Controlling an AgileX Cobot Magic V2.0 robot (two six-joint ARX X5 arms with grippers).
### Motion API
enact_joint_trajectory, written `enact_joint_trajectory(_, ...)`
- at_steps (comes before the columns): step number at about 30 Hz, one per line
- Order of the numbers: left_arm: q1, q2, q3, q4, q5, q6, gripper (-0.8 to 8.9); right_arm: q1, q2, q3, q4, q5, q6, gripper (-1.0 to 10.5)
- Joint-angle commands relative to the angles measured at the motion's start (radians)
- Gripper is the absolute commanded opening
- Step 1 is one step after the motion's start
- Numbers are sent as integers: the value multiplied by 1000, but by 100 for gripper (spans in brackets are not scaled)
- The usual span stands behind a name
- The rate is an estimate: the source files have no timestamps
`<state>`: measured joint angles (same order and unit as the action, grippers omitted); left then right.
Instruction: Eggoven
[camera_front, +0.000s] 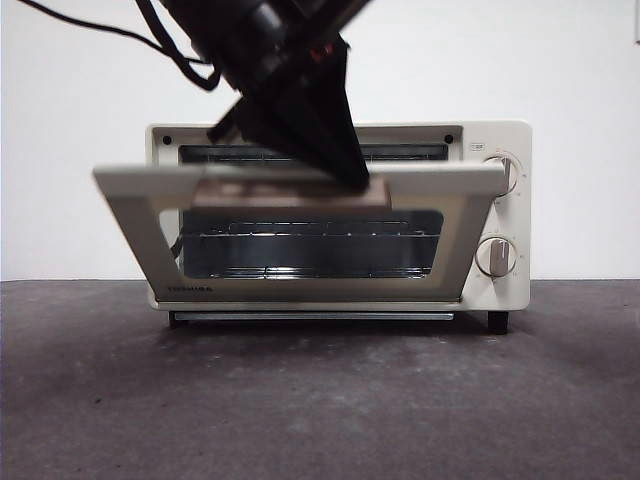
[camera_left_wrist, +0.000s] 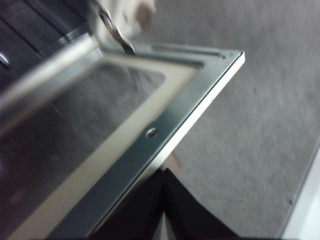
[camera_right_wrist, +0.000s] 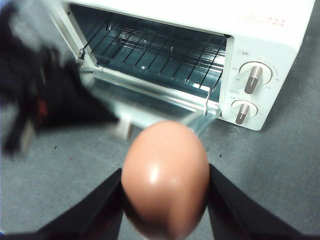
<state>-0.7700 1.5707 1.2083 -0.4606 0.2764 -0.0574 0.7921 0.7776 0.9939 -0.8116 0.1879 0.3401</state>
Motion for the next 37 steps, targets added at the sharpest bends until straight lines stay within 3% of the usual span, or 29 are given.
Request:
enact_joint_trajectory(1, -35, 8, 15, 0, -11, 5, 7, 10, 6, 16, 11, 8, -11, 2)
enact_joint_trajectory(6, -47, -48, 15, -37, -21, -15, 7, 8, 51, 16, 22, 25, -12, 2)
enact_joint_trajectory(10, 6, -185, 14, -50, -41, -24, 7, -8, 148, 16, 87, 10, -20, 2)
enact_joint_trajectory(16, 180, -460, -37, -142, -41, -27, 7, -97, 370, 16, 293, -177, -34, 2)
enact_joint_trajectory(21, 319, -669, -188, -187, -40, -41, 6, -138, 563, 16, 472, -242, -26, 2)
enact_joint_trajectory(28, 406, -821, -296, -262, -40, -42, 6, -166, 738, 16, 621, -237, -13, 2)
enact_joint_trajectory(37, 415, -906, -320, -331, -40, -54, 6, -194, 818, 16, 717, -180, -19, 2)
